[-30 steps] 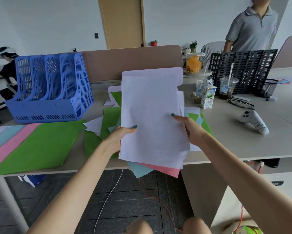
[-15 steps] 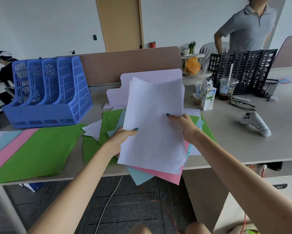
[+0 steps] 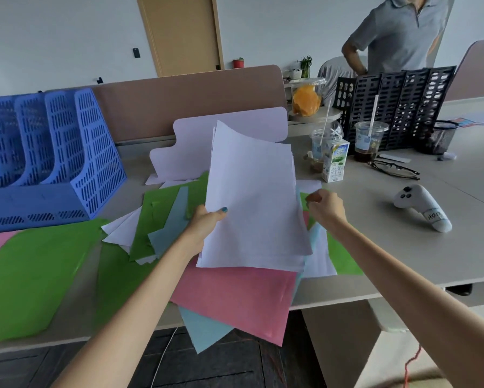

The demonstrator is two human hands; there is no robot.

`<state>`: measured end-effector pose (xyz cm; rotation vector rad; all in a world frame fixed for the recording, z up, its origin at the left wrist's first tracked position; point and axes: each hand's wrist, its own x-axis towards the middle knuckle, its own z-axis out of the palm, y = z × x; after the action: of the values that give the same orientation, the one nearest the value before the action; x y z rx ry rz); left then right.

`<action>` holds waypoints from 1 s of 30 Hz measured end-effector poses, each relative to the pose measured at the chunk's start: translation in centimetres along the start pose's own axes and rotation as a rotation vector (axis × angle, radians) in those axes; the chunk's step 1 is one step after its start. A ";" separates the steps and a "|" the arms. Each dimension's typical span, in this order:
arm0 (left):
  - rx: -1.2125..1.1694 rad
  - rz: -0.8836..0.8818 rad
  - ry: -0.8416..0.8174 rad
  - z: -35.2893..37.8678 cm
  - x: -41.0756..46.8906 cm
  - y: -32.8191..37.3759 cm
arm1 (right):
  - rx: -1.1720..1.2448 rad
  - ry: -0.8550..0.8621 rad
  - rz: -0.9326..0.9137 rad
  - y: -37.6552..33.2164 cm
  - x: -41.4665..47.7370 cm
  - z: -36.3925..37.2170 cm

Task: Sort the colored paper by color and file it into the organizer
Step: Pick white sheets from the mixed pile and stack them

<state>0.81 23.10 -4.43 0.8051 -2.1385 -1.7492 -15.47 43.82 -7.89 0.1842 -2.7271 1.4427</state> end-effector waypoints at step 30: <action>0.085 -0.073 0.076 4.7 4.6 -2.3 | 0.491 -0.010 0.161 -0.2 10.1 1.3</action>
<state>-4.85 24.03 -8.37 0.9672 -2.1715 -1.6437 -25.47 41.80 -7.41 -0.0137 -2.3860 2.1387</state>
